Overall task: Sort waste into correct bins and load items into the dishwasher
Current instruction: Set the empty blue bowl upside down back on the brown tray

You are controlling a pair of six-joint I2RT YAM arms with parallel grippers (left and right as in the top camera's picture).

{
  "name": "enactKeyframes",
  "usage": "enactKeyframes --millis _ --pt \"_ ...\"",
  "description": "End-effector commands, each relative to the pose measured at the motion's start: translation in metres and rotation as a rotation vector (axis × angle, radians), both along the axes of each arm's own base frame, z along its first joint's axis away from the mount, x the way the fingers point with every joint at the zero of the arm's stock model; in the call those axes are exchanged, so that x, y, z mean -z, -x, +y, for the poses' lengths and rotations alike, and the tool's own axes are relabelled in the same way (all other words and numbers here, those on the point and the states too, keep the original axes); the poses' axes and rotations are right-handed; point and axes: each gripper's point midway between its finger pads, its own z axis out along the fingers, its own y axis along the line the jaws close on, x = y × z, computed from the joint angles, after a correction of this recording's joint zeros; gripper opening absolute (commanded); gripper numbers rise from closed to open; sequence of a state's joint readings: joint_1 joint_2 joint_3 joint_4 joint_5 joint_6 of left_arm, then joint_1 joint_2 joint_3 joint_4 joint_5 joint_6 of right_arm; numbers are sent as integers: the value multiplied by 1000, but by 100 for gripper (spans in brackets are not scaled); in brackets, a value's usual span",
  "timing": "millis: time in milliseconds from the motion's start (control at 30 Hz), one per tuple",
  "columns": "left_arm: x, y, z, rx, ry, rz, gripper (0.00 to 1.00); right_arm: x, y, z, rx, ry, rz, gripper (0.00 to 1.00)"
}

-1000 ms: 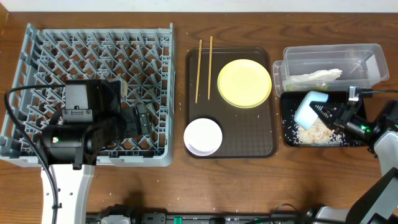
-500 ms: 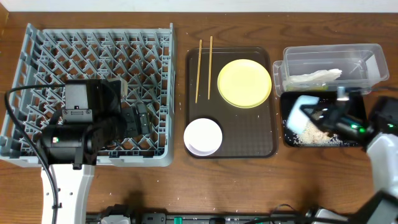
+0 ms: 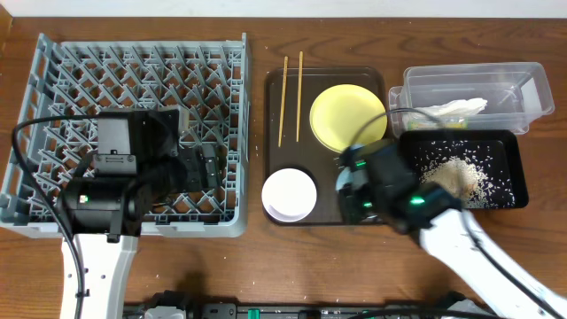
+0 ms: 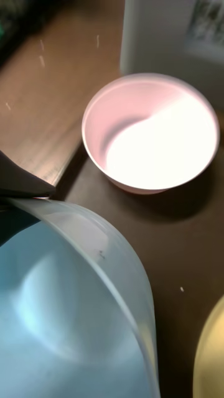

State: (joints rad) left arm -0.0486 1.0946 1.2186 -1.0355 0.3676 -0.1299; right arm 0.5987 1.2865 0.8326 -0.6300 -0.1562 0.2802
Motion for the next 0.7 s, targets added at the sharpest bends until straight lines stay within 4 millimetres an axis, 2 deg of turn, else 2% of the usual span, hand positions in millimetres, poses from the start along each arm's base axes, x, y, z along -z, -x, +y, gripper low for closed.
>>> enactKeyframes --millis 0,133,167,267,300,400,467,500,600,667 --pt "-11 -1 -9 24 14 -32 88 25 -13 -9 103 188 -56 1" --pt "-24 -5 -11 31 -24 -78 87 46 -12 -13 137 249 -14 1" --pt "-30 -7 -11 30 -42 -97 87 48 -12 -13 136 250 -8 9" --pt "-42 -13 -15 41 -57 -129 88 41 -13 -10 131 237 -13 48" --pt "-46 -16 -19 52 -55 -134 88 33 -16 -8 138 220 -21 56" --pt "-50 -26 -33 88 -52 -129 88 3 -27 3 145 117 -52 61" --pt "-46 -35 -45 121 -53 -112 87 -23 -37 2 173 45 -79 62" --pt "-34 -49 -64 168 -58 -85 88 -55 -51 -17 244 -16 -113 64" --pt "-14 -66 -81 199 -94 -63 88 -77 -61 -42 340 -82 -123 65" --pt "2 -82 -88 194 -158 -66 86 -83 -64 -57 402 -122 -111 68"
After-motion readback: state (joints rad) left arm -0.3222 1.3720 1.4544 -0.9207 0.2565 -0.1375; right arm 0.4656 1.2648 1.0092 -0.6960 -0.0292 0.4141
